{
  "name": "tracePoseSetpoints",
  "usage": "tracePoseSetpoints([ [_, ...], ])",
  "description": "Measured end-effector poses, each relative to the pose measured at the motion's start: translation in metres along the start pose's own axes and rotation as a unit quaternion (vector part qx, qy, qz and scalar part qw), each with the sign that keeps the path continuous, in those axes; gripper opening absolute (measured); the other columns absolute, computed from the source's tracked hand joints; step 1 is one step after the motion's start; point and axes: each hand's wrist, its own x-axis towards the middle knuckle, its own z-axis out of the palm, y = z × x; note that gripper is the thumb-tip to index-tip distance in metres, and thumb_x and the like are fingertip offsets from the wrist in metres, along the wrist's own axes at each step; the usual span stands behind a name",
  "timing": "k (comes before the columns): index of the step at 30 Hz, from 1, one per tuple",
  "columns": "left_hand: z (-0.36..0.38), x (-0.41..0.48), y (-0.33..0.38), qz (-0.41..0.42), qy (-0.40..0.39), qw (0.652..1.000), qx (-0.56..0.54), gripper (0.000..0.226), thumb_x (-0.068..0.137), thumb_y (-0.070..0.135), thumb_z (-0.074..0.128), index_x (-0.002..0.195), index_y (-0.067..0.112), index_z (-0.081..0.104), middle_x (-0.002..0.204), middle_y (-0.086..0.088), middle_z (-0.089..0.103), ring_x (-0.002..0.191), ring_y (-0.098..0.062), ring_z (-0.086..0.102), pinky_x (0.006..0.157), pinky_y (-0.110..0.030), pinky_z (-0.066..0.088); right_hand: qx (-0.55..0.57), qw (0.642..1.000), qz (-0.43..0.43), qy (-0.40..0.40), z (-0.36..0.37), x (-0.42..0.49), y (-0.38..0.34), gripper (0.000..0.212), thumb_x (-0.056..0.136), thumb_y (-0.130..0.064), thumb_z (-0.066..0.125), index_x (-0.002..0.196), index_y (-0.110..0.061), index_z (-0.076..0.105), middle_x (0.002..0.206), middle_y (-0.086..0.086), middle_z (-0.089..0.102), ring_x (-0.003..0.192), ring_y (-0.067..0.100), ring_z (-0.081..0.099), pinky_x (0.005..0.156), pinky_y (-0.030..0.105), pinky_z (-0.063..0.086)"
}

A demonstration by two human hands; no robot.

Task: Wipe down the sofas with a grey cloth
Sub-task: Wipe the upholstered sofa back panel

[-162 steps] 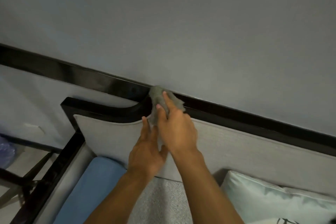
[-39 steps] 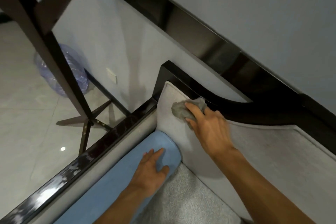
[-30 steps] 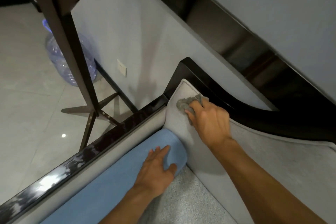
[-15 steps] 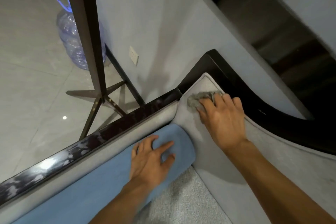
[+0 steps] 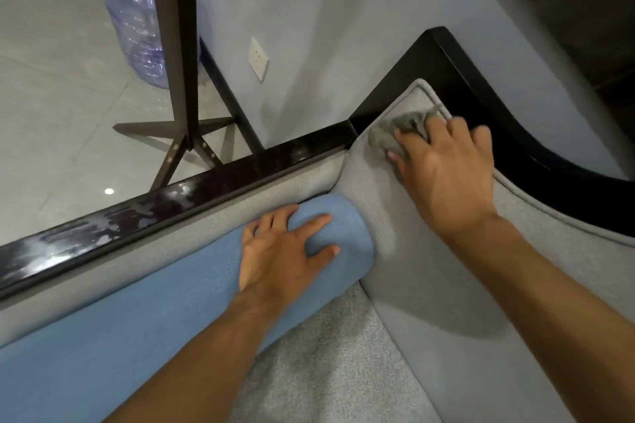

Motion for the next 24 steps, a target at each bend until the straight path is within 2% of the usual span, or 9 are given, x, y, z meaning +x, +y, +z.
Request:
tracePoseSetpoints([
  [3, 0.003, 0.000, -0.002, 0.010, 0.028, 1.000, 0.007, 0.062, 0.088, 0.086, 0.031, 0.145, 0.063, 0.037, 0.157, 0.009, 0.038, 0.142, -0.016, 0.035, 0.119, -0.046, 0.026, -0.007, 0.999, -0.044, -0.012, -0.007, -0.044, 0.011, 0.028, 0.096, -0.032, 0.065, 0.120, -0.018, 0.067, 0.100, 0.011, 0.058, 0.086, 0.032, 0.048, 0.076, 0.045, 0.032],
  [5, 0.005, 0.000, -0.003, 0.012, 0.043, 0.999, 0.005, 0.062, 0.087, 0.085, 0.031, 0.144, 0.061, 0.041, 0.155, 0.007, 0.042, 0.139, -0.017, 0.039, 0.117, -0.046, 0.028, -0.023, 0.998, -0.063, -0.020, -0.006, -0.058, 0.016, 0.037, 0.090, -0.026, 0.072, 0.125, -0.017, 0.065, 0.097, 0.012, 0.055, 0.083, 0.032, 0.046, 0.074, 0.044, 0.030],
  [7, 0.005, -0.001, -0.002, 0.012, 0.048, 0.999, 0.004, 0.062, 0.087, 0.085, 0.030, 0.144, 0.062, 0.040, 0.155, 0.009, 0.041, 0.140, -0.016, 0.037, 0.117, -0.045, 0.026, -0.043, 0.997, -0.070, -0.002, 0.000, -0.042, 0.013, 0.042, 0.088, -0.024, 0.074, 0.128, -0.016, 0.064, 0.102, 0.014, 0.056, 0.085, 0.033, 0.047, 0.075, 0.044, 0.029],
  [9, 0.005, 0.000, -0.002, 0.014, 0.049, 0.999, -0.002, 0.062, 0.088, 0.084, 0.030, 0.145, 0.063, 0.037, 0.156, 0.010, 0.038, 0.141, -0.014, 0.034, 0.118, -0.044, 0.024, -0.051, 0.998, -0.040, 0.007, 0.005, -0.010, 0.003, 0.042, 0.090, -0.025, 0.070, 0.130, -0.014, 0.061, 0.106, 0.015, 0.058, 0.088, 0.034, 0.049, 0.077, 0.045, 0.029],
  [12, 0.007, 0.001, -0.005, 0.019, 0.039, 0.999, -0.014, 0.060, 0.089, 0.083, 0.033, 0.146, 0.063, 0.034, 0.157, 0.011, 0.035, 0.142, -0.014, 0.031, 0.119, -0.044, 0.021, -0.053, 0.999, -0.002, -0.013, 0.009, 0.004, -0.012, 0.030, 0.092, -0.024, 0.068, 0.121, -0.015, 0.066, 0.105, 0.013, 0.058, 0.090, 0.033, 0.047, 0.079, 0.044, 0.032],
  [15, 0.007, 0.001, -0.007, 0.021, 0.052, 0.998, -0.027, 0.059, 0.089, 0.082, 0.036, 0.145, 0.063, 0.037, 0.156, 0.011, 0.037, 0.141, -0.014, 0.032, 0.119, -0.043, 0.020, -0.032, 0.997, -0.071, -0.027, 0.010, -0.047, -0.007, 0.036, 0.083, -0.014, 0.075, 0.117, -0.013, 0.067, 0.101, 0.012, 0.057, 0.090, 0.033, 0.046, 0.076, 0.043, 0.030],
  [18, 0.009, 0.002, -0.006, 0.019, 0.064, 0.997, -0.036, 0.059, 0.087, 0.082, 0.037, 0.143, 0.061, 0.043, 0.154, 0.009, 0.040, 0.140, -0.014, 0.035, 0.118, -0.043, 0.021, -0.029, 0.988, -0.128, -0.078, 0.006, -0.086, 0.007, 0.031, 0.070, -0.009, 0.082, 0.100, -0.012, 0.073, 0.092, 0.011, 0.056, 0.087, 0.033, 0.044, 0.076, 0.043, 0.029],
  [20, 0.009, 0.002, -0.005, 0.018, 0.066, 0.997, -0.034, 0.060, 0.086, 0.082, 0.036, 0.142, 0.061, 0.044, 0.154, 0.010, 0.041, 0.140, -0.014, 0.035, 0.119, -0.043, 0.021, -0.045, 0.988, -0.135, -0.064, 0.009, -0.069, 0.006, 0.029, 0.071, -0.012, 0.083, 0.098, -0.015, 0.073, 0.091, 0.009, 0.056, 0.088, 0.032, 0.045, 0.077, 0.042, 0.029],
  [24, 0.010, 0.003, -0.006, 0.016, 0.066, 0.997, -0.025, 0.062, 0.086, 0.084, 0.032, 0.144, 0.063, 0.040, 0.155, 0.011, 0.039, 0.141, -0.013, 0.034, 0.119, -0.042, 0.021, -0.062, 0.992, -0.108, -0.024, 0.022, -0.007, -0.026, 0.017, 0.087, -0.027, 0.073, 0.101, -0.018, 0.072, 0.094, 0.007, 0.056, 0.092, 0.031, 0.045, 0.078, 0.043, 0.027],
])
